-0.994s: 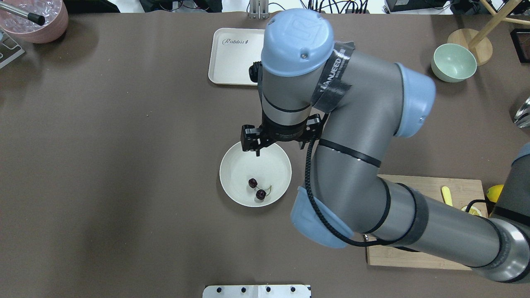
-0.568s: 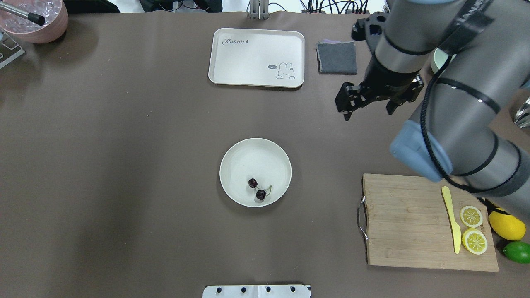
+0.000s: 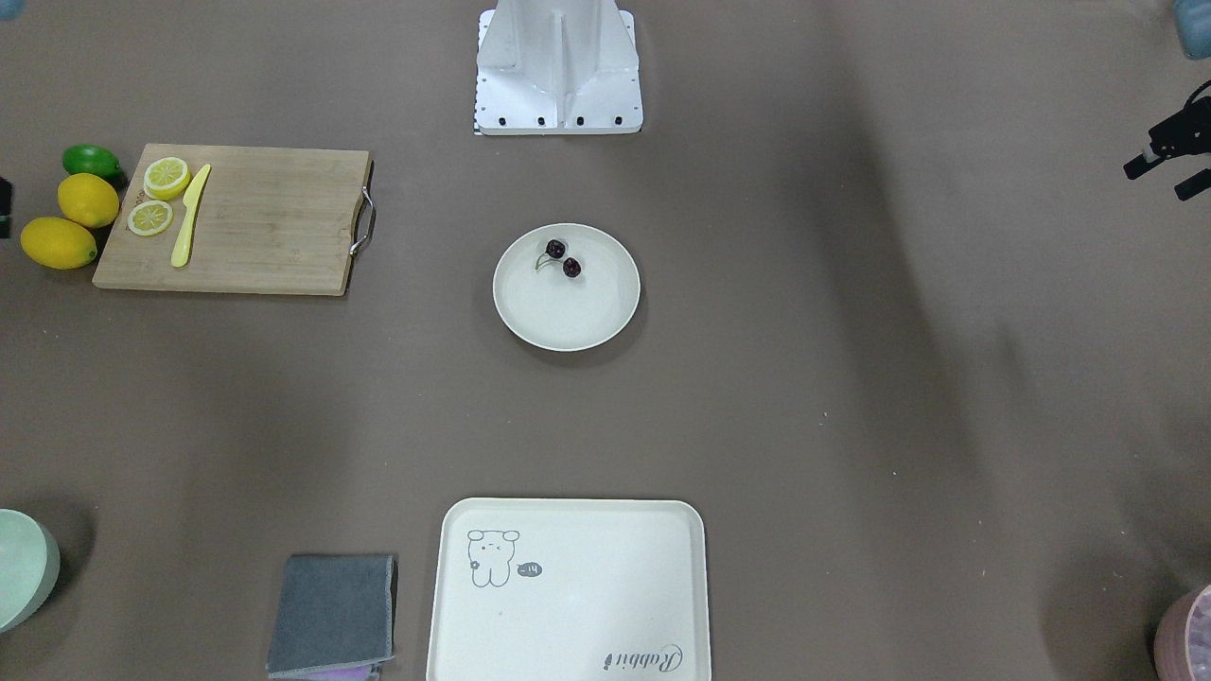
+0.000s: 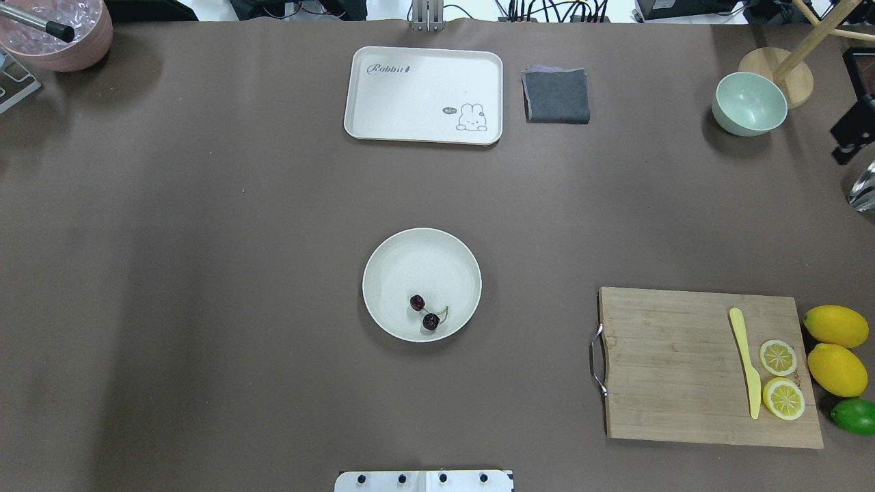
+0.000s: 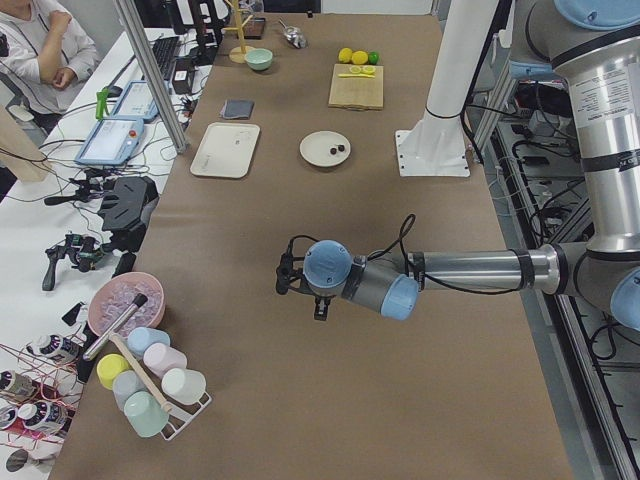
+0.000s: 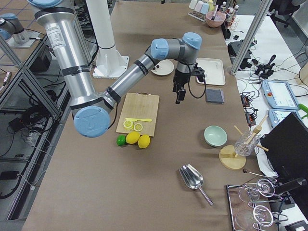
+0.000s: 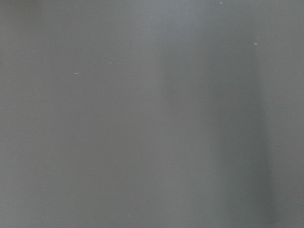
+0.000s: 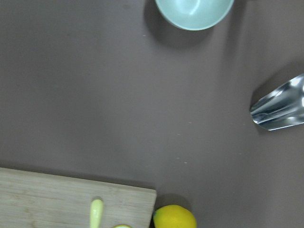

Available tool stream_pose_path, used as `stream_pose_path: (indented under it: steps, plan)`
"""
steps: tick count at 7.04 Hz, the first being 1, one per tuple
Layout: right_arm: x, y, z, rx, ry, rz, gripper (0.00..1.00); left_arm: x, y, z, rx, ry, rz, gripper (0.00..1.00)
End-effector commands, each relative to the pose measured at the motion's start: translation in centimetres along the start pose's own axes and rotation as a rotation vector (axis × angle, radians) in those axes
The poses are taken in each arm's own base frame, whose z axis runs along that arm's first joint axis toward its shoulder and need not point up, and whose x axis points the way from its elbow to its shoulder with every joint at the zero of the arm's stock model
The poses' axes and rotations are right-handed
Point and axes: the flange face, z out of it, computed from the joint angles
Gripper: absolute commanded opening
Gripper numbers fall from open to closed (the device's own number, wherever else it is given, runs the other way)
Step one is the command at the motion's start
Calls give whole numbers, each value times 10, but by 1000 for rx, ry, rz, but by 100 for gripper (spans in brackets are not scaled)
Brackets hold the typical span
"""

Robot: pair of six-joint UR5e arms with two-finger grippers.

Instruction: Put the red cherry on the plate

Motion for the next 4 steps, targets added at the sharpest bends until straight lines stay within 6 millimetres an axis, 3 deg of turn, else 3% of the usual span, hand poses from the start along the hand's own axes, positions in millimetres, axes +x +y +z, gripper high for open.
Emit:
stream_pose_path:
  steps: [1,2,3,4]
  plan:
    - [121,9,-4,-13,-21,-8,100,-34,25,-13,30,-16,-36,97]
    - [178,21,13,-34,-64,-15,100,-37,25,-9,20,-34,-39,97]
    - [204,28,32,-23,-136,-17,100,-35,23,-1,0,-44,-31,97]
    - [233,53,88,1,-161,-29,100,-37,18,10,-38,-59,-14,97]
